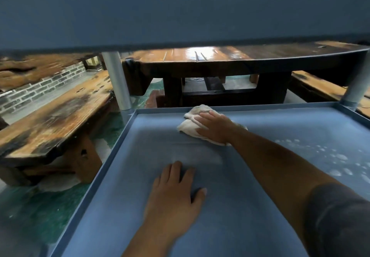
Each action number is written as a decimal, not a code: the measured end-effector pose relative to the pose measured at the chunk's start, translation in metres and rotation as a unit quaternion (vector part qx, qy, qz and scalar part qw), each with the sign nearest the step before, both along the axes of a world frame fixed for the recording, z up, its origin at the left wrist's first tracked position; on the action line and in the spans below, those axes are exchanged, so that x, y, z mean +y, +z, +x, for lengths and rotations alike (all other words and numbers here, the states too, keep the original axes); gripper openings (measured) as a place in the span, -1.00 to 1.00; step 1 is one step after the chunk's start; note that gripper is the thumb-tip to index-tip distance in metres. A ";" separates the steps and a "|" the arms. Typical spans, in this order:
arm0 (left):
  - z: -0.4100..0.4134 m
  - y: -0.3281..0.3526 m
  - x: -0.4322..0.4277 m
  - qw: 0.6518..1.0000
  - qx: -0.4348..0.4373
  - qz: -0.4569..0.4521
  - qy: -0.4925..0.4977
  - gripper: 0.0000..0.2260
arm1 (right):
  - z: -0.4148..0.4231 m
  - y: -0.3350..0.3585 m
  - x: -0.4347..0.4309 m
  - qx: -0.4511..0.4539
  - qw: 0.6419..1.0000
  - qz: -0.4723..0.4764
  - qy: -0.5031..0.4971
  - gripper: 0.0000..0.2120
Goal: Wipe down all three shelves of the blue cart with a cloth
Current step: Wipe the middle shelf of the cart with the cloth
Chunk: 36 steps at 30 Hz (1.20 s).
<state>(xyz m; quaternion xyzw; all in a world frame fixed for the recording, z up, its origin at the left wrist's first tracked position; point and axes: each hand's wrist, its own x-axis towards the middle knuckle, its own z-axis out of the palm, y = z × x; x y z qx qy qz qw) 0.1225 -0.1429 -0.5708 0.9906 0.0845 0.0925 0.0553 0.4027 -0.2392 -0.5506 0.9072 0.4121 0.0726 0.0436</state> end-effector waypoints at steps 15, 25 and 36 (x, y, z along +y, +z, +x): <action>0.009 0.003 0.000 0.997 0.073 -0.002 -0.003 -0.41 | -0.117 -0.010 -0.106 0.114 0.993 0.026 -0.014 -0.30; 0.010 0.009 -0.003 0.996 0.081 -0.014 0.017 -0.41 | -0.224 0.009 -0.248 0.142 0.989 -0.025 0.033 -0.42; 0.024 0.018 -0.089 0.984 -0.053 -0.148 -0.087 -0.53 | -0.227 0.015 -0.254 0.148 0.987 -0.043 0.043 -0.40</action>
